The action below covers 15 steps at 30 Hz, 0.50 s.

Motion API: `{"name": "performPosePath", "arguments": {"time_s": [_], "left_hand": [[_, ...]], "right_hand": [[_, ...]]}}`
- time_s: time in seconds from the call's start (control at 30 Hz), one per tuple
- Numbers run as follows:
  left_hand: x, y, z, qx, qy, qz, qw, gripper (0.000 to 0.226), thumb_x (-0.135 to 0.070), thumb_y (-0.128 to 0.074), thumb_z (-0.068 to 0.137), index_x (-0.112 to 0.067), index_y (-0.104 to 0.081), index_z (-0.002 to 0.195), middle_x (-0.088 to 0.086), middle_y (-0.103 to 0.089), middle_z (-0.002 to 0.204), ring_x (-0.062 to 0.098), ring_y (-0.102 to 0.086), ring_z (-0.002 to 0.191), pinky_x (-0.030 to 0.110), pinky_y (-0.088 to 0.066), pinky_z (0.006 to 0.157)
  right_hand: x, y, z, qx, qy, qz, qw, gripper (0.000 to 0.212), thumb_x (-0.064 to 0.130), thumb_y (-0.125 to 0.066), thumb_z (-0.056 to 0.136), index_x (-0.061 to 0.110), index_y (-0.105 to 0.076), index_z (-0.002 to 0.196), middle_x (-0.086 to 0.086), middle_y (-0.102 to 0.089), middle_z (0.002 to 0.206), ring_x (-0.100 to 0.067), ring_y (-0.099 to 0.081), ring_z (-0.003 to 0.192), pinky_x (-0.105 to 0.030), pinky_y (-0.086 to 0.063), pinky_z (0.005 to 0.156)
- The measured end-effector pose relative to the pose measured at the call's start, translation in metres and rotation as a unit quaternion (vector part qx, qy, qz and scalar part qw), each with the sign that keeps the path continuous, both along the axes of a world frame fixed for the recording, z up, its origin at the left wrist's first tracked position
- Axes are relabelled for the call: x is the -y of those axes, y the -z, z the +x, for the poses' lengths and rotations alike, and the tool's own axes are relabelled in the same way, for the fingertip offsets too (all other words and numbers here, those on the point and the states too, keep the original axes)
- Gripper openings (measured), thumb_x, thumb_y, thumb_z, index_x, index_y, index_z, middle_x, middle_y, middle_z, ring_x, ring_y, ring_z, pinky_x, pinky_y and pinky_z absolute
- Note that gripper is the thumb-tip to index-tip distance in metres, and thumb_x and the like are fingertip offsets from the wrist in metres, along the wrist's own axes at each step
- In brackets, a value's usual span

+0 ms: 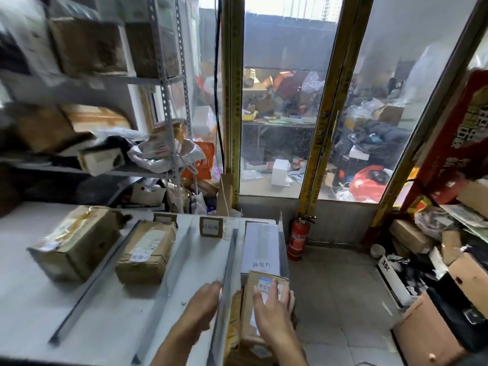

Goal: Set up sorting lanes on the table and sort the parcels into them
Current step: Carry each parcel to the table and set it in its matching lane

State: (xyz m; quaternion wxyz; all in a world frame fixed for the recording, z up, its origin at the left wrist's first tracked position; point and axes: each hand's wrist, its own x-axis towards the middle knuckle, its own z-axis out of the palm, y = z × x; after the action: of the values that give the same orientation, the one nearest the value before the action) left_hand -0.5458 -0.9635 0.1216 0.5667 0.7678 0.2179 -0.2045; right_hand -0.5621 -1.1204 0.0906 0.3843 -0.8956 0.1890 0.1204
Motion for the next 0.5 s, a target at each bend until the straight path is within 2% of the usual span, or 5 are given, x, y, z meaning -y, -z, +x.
{"name": "performPosePath", "arguments": {"time_s": [0.1,0.17,0.23,0.33,0.5], "left_hand": [[-0.037,-0.006,-0.014,0.093,-0.061,0.029,0.993,0.04,-0.05,-0.038,0.104,-0.021,-0.056,0.124,0.01,-0.058,0.135,0.027,-0.055,0.117,0.043,-0.045,0.104],[-0.071,-0.015,-0.024,0.156,-0.095,0.076,0.98,0.039,-0.045,-0.04,0.105,-0.022,-0.055,0.132,0.007,-0.059,0.135,0.021,-0.054,0.112,0.033,-0.042,0.094],[-0.114,-0.022,-0.036,0.216,-0.125,0.126,0.96,0.045,-0.049,-0.04,0.103,-0.028,-0.049,0.141,0.003,-0.055,0.143,0.019,-0.052,0.121,0.033,-0.04,0.097],[-0.188,-0.027,-0.051,0.271,-0.143,0.211,0.928,0.067,-0.067,-0.033,0.092,-0.038,-0.034,0.152,-0.007,-0.03,0.162,0.015,-0.026,0.149,0.044,-0.025,0.121],[-0.325,-0.031,-0.077,0.249,-0.212,0.352,0.877,0.068,-0.064,-0.026,0.094,-0.041,-0.014,0.157,-0.016,0.005,0.167,0.01,0.01,0.153,0.049,-0.003,0.123]], "right_hand": [[-0.035,-0.01,0.007,0.048,-0.064,-0.03,0.996,0.071,0.059,-0.027,0.105,0.027,-0.003,0.164,-0.002,0.016,0.171,-0.025,0.017,0.156,-0.048,0.002,0.126],[-0.073,-0.017,0.014,0.071,-0.121,-0.041,0.989,0.073,0.061,-0.027,0.105,0.028,-0.001,0.164,0.001,0.016,0.17,-0.023,0.018,0.156,-0.047,0.005,0.127],[-0.122,-0.025,0.02,0.094,-0.192,-0.043,0.976,0.073,0.063,-0.026,0.104,0.029,-0.001,0.164,0.002,0.017,0.17,-0.022,0.019,0.156,-0.045,0.004,0.127],[-0.201,-0.044,0.024,0.136,-0.295,-0.031,0.945,0.073,0.064,-0.028,0.103,0.032,-0.004,0.164,-0.001,0.015,0.171,-0.023,0.017,0.157,-0.045,0.002,0.127],[-0.348,-0.067,0.028,0.194,-0.416,-0.033,0.888,0.073,0.068,-0.023,0.102,0.035,0.002,0.163,0.001,0.021,0.17,-0.021,0.025,0.154,-0.043,0.012,0.124]]}}
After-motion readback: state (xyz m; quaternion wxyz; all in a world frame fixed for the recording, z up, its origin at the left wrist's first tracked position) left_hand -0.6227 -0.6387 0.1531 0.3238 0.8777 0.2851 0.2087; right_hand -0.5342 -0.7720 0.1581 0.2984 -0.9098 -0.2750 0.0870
